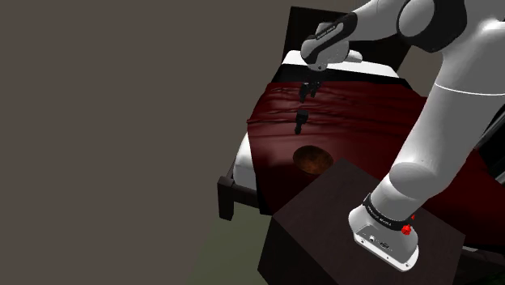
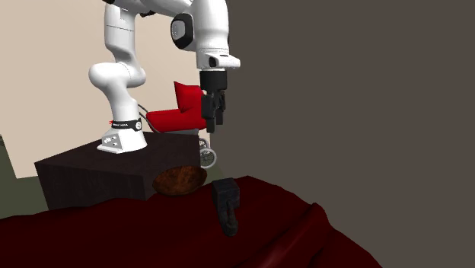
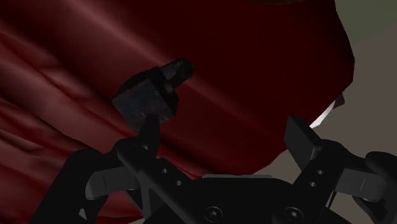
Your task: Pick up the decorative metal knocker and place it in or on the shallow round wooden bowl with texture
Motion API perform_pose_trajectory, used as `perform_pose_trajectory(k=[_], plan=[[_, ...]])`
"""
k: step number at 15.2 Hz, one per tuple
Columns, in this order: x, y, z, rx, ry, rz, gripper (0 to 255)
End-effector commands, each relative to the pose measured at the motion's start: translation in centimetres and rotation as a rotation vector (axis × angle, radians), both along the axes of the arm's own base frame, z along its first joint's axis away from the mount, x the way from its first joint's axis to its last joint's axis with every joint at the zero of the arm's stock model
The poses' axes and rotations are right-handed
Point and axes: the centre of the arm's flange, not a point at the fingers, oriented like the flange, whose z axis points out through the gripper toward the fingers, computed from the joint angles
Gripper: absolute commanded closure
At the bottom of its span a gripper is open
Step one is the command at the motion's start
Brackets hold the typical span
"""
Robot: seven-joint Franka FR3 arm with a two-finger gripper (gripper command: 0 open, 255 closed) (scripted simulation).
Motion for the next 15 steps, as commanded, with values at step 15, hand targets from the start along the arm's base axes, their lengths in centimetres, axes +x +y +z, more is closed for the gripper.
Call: perform_pose_trajectory(k=[15], plan=[[7.6, -7.8, -12.1, 0.005, 0.022, 0.036, 0]])
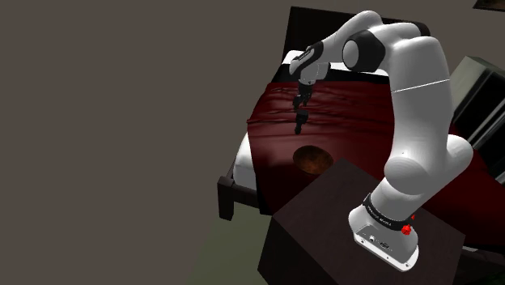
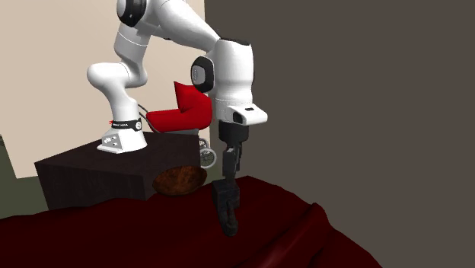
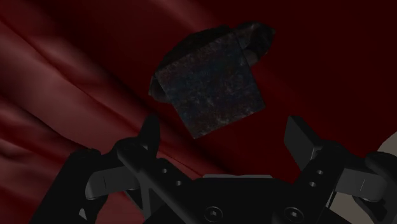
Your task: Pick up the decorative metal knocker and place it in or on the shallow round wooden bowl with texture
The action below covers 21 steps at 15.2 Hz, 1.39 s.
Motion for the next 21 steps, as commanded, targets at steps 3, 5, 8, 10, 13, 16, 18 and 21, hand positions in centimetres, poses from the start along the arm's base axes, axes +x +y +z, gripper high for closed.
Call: perform_pose_trajectory(k=[3, 5, 8, 10, 13, 16, 18, 21], plan=[[-0.03, -0.14, -1.92, 0.0, 0.0, 0.0, 0], [-0.02, -0.14, -1.92, 0.0, 0.0, 0.0, 0], [-0.02, -0.14, -1.92, 0.0, 0.0, 0.0, 0], [-0.02, -0.14, -1.92, 0.0, 0.0, 0.0, 0], [-0.02, -0.14, -1.92, 0.0, 0.0, 0.0, 255], [-0.02, -0.14, -1.92, 0.0, 0.0, 0.0, 255], [-0.02, -0.14, -1.92, 0.0, 0.0, 0.0, 255], [-0.02, -0.14, -1.39, 0.0, 0.0, 0.0, 255]])
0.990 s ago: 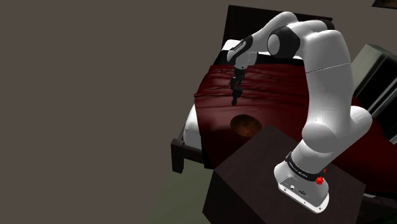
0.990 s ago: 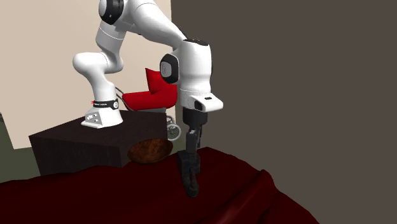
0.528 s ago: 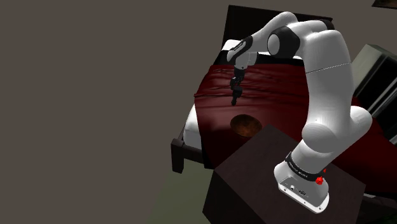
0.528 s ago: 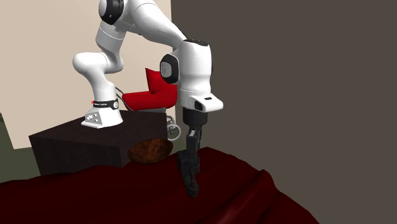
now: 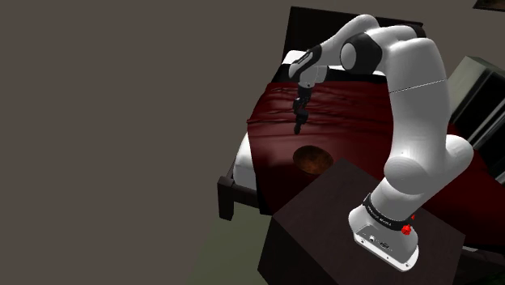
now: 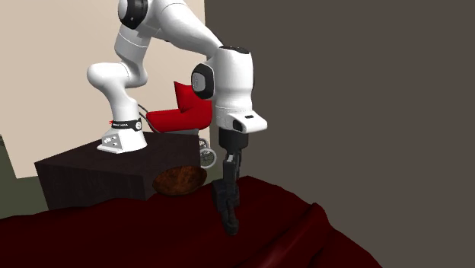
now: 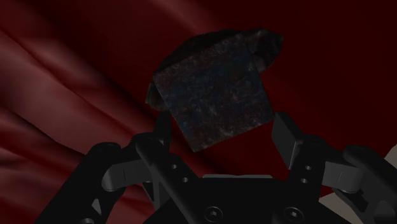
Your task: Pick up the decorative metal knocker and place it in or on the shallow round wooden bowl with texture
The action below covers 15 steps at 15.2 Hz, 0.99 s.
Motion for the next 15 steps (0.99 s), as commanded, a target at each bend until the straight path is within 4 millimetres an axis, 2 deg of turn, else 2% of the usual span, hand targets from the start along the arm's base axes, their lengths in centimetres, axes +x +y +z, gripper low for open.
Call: perform_pose_trajectory(k=[1, 15], plan=[[0.0, 0.0, 0.8, 0.0, 0.0, 0.0, 255], [0.0, 0.0, 8.2, 0.0, 0.0, 0.0, 255]])
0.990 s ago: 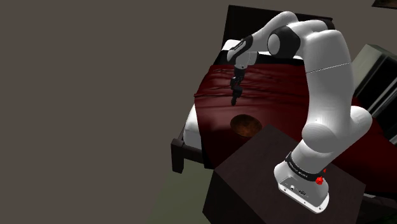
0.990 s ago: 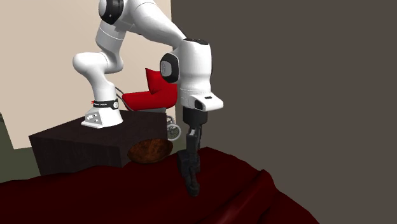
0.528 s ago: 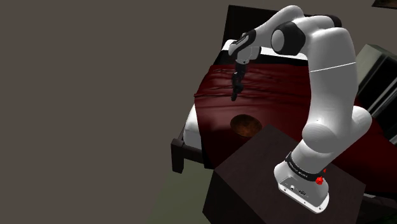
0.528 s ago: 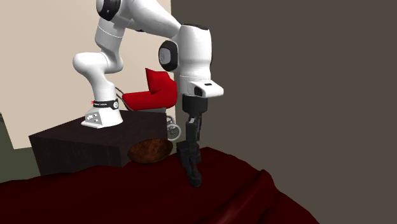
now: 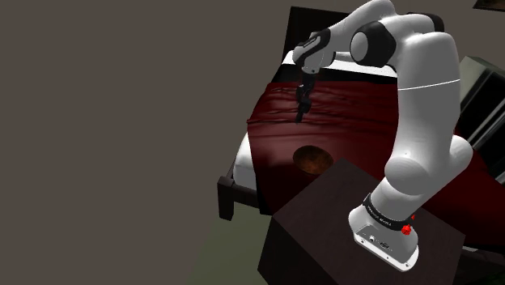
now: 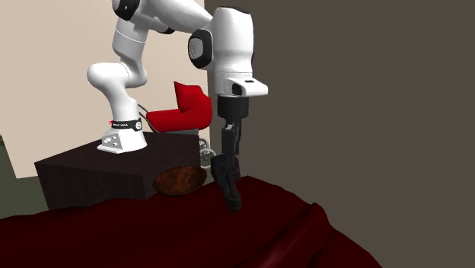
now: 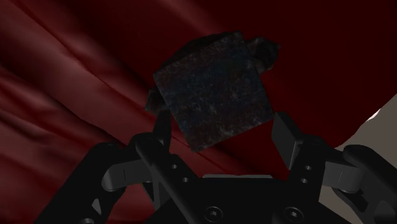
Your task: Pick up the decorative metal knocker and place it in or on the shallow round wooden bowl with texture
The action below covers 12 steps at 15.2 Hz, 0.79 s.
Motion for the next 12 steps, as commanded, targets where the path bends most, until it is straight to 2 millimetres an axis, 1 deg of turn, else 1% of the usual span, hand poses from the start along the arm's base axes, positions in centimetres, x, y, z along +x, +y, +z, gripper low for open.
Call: perform_pose_trajectory(k=[1, 7, 8, 12], plan=[[0.1, 0.1, 1.1, 0.0, 0.0, 0.0, 255], [0.1, 0.1, 4.3, 0.0, 0.0, 0.0, 255], [0.1, 0.1, 4.5, 0.0, 0.0, 0.0, 255], [-4.0, 3.2, 5.8, 0.0, 0.0, 0.0, 255]])
